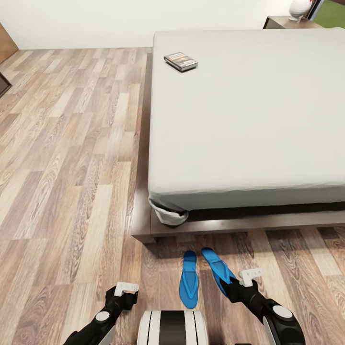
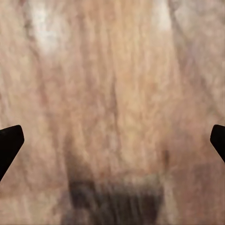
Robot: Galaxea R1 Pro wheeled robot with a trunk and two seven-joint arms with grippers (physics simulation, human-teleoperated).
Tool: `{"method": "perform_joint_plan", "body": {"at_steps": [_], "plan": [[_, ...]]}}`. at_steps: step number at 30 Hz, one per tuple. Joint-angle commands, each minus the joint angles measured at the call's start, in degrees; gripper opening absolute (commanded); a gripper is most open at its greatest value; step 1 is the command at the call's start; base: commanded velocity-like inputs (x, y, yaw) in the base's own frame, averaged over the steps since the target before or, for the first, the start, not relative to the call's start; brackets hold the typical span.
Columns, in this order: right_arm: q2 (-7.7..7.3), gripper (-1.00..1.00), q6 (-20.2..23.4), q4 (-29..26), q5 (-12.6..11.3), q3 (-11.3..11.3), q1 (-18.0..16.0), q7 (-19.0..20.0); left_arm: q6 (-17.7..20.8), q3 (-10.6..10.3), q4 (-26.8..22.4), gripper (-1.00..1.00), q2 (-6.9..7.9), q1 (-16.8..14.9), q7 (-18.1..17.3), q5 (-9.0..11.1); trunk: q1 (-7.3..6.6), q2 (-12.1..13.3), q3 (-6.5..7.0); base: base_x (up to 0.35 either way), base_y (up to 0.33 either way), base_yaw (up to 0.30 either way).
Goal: In the bedroom, move the book from the bed onto either nightstand, and place the two sandals side by side next to the bed.
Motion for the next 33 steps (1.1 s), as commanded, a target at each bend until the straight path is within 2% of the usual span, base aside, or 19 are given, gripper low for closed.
{"method": "perform_joint_plan", "body": {"at_steps": [1,3,7,31,33], "plan": [[0.08,-1.00,0.2,-0.1,0.6,-0.2,0.0,0.5,-0.2,-0.5,0.0,1.00,0.06,0.0,0.4,0.4,-0.01,0.0,-0.03,0.000,0.000,0.000],[0.08,-1.00,0.2,-0.1,0.6,-0.2,-0.1,0.5,-0.2,-0.5,0.0,1.00,0.05,0.0,0.4,0.4,-0.01,0.0,-0.03,0.000,0.000,0.000],[0.08,-1.00,0.2,-0.1,0.6,-0.1,-0.4,0.5,-0.2,-0.5,0.0,1.00,0.05,0.0,0.4,0.4,0.09,-0.1,-0.92,0.000,0.000,0.000],[0.15,-1.00,0.2,-0.1,0.6,-0.1,-1.1,0.4,-0.2,-0.5,0.1,1.00,0.06,0.0,0.4,0.4,0.09,-0.1,-0.92,0.000,0.000,0.000],[0.16,-1.00,0.2,-0.1,0.6,-0.1,-1.2,0.4,-0.2,-0.5,0.1,1.00,0.05,0.0,0.4,0.4,0.15,-0.1,-1.36,0.000,0.000,0.000]]}}
